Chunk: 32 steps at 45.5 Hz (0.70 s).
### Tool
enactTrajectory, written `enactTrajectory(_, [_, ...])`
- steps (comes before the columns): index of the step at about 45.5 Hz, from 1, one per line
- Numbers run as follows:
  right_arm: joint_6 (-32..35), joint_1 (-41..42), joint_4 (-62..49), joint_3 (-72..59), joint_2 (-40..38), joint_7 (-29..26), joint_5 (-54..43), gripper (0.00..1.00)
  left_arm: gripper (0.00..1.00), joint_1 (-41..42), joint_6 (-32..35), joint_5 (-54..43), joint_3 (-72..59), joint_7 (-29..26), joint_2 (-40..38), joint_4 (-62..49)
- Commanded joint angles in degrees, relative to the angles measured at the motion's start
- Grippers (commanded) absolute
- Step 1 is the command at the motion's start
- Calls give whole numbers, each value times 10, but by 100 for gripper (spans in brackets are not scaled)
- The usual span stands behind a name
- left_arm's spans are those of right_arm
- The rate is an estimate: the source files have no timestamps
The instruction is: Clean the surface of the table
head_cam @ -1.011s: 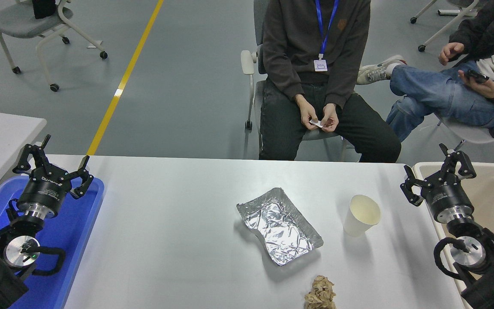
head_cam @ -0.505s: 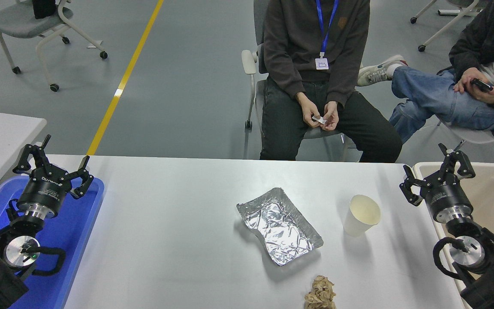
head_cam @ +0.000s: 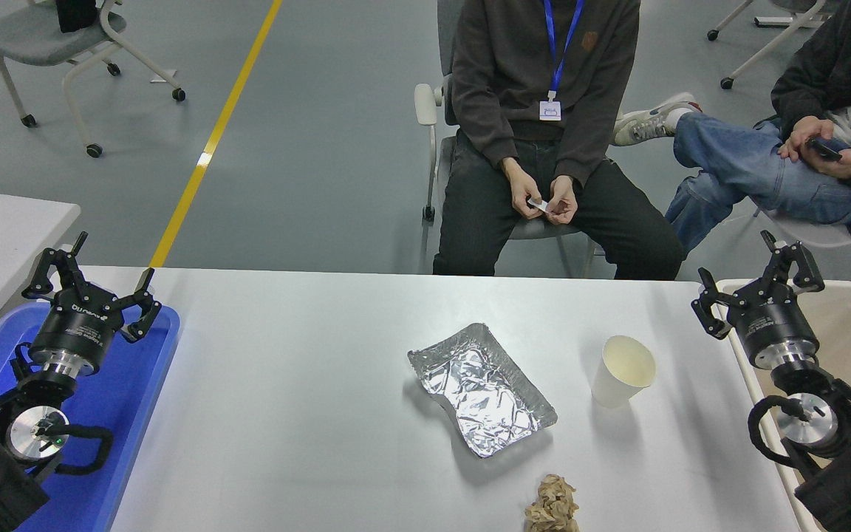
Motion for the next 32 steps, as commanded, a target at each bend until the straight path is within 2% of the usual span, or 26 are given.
enactTrajectory(1, [-3, 7, 2, -4, 2, 23, 1, 100, 100, 0, 0, 0, 0, 1, 0, 0])
enactTrajectory(32, [-2, 8, -1, -55, -17, 24, -3, 100, 100, -1, -1, 0, -1, 1, -1, 0])
